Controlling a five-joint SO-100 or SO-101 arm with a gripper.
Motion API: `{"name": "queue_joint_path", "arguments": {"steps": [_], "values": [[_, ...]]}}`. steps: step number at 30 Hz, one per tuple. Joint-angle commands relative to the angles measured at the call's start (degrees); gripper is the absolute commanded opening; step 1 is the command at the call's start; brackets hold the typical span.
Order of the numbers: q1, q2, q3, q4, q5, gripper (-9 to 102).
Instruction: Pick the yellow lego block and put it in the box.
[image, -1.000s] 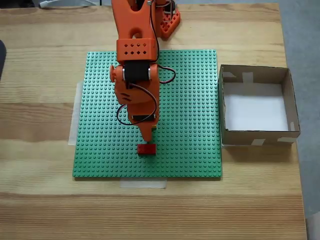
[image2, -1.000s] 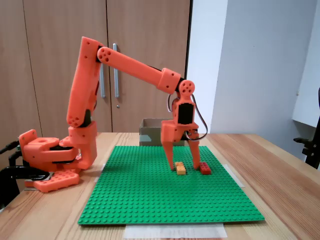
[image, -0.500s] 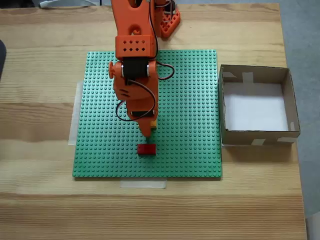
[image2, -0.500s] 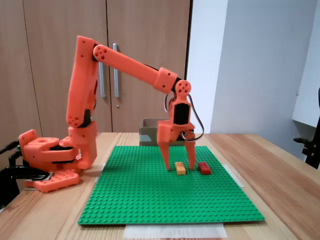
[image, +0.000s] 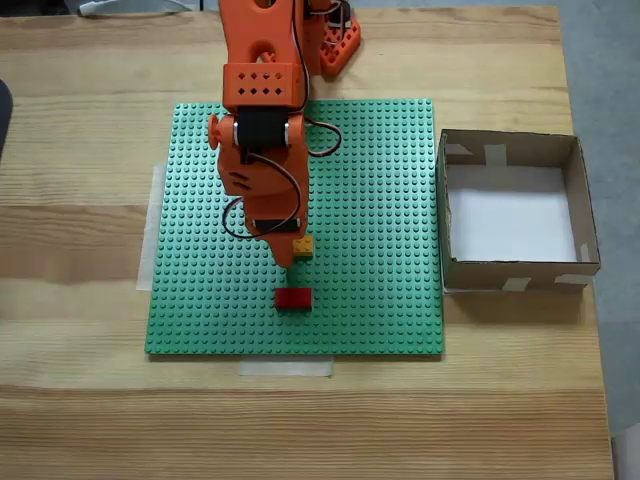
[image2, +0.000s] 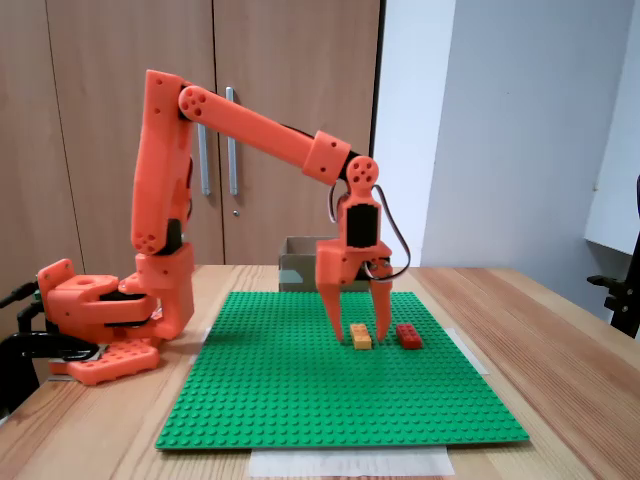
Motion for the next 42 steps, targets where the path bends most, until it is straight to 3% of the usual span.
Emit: {"name": "queue_joint_path", "arguments": {"steps": [1,20,42], "values": [[0.7,3.43,0.0,-0.18,-0.88,20],[0.35,5.62,3.78,-4.75,-3.08,16],[0.0,13.54,19.95,-22.32,-6.59,8]]}}
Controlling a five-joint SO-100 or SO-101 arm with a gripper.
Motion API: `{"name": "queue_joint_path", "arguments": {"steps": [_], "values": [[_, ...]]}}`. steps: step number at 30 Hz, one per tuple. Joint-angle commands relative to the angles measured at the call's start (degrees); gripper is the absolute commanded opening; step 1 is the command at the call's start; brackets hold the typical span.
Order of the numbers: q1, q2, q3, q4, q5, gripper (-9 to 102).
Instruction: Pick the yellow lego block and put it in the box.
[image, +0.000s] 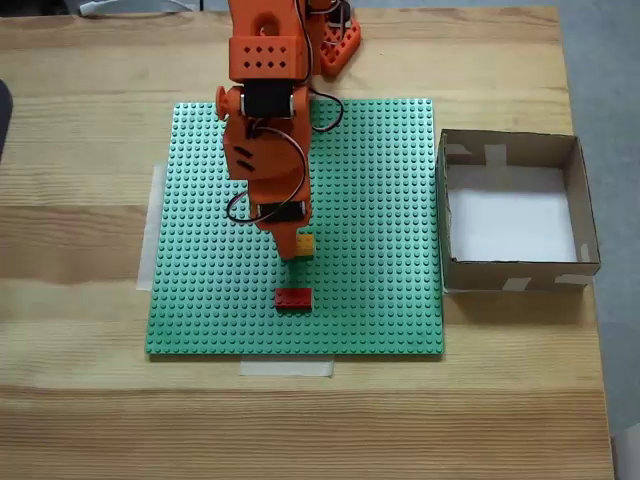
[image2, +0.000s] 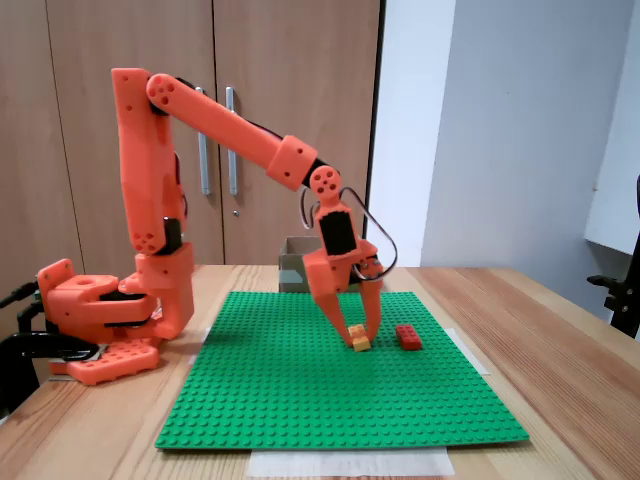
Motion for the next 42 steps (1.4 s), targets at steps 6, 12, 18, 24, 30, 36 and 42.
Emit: {"name": "queue_joint_path", "arguments": {"steps": [6,12,18,24,30,36,42], "values": [[-0.44,3.78,0.79,-0.62,-0.09,4],[-0.7,7.47,1.67,-0.88,0.09,4],[-2.37,13.45,3.52,-1.14,0.26,3],[-5.89,20.3,3.87,0.09,0.53,3],[-11.34,25.93,1.67,2.99,2.46,2],[-16.26,28.83,-1.58,4.22,3.96,2],[-19.69,28.92,-8.35,5.27,5.98,2]]}}
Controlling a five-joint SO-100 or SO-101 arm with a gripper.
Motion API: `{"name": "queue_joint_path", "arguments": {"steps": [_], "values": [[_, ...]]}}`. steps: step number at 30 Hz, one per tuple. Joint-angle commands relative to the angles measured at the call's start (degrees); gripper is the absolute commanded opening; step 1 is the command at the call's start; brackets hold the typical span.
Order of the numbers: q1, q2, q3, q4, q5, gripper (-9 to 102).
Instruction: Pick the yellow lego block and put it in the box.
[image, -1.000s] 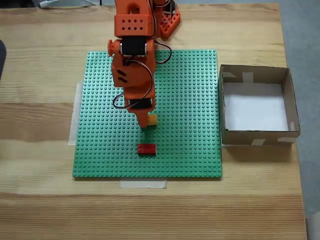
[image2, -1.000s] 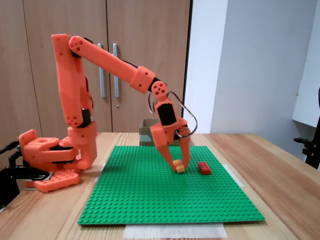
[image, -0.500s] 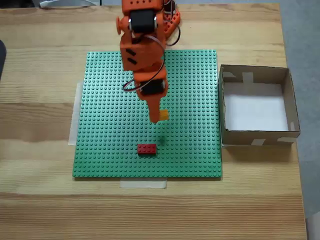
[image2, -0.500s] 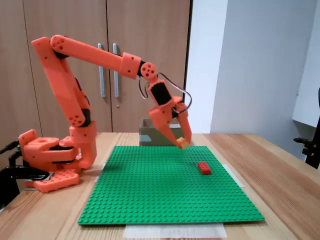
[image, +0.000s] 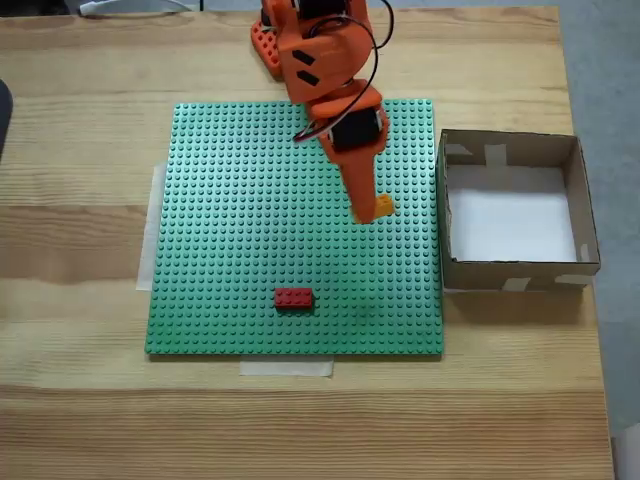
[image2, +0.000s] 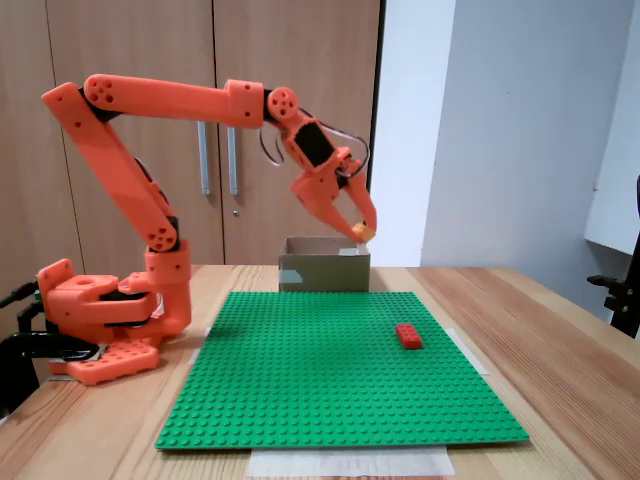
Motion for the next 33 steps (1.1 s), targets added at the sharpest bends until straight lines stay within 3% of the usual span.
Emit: {"name": "queue_joint_path", "arguments": {"steps": [1,14,33], "values": [[-2.46,2.37,-6.42,1.49,1.14,2],[-16.44,1.32,-18.54,3.96,5.71,0],[-26.72,-26.89,-56.25,23.99,9.4,-1]]}}
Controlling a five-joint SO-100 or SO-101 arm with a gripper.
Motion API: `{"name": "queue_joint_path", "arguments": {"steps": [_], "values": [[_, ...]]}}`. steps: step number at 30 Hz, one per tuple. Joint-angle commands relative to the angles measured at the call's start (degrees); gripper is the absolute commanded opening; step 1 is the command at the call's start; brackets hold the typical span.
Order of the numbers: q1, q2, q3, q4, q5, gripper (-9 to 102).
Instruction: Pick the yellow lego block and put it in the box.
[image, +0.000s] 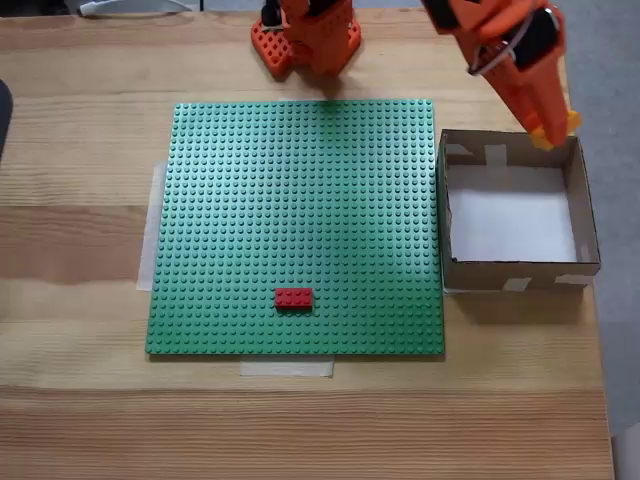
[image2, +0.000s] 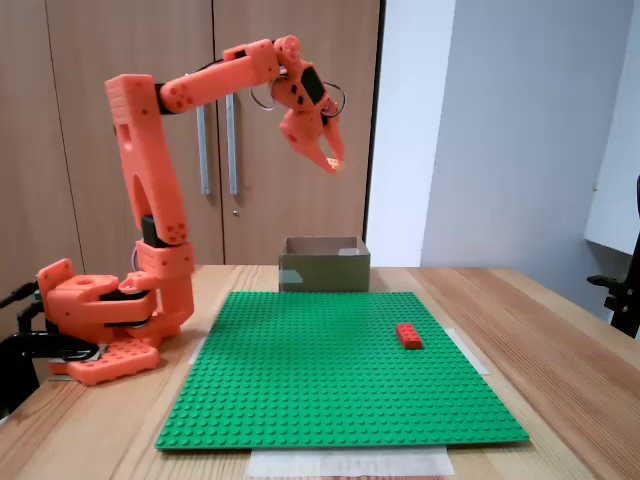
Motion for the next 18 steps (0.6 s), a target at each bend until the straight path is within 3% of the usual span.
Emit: {"name": "queue_joint_path", "arguments": {"steps": [1,18], "values": [[-1.58,-3.87,-8.09,2.46,-0.26,-1],[-5.36,-22.06,-15.73,7.47,1.85,-1]]}}
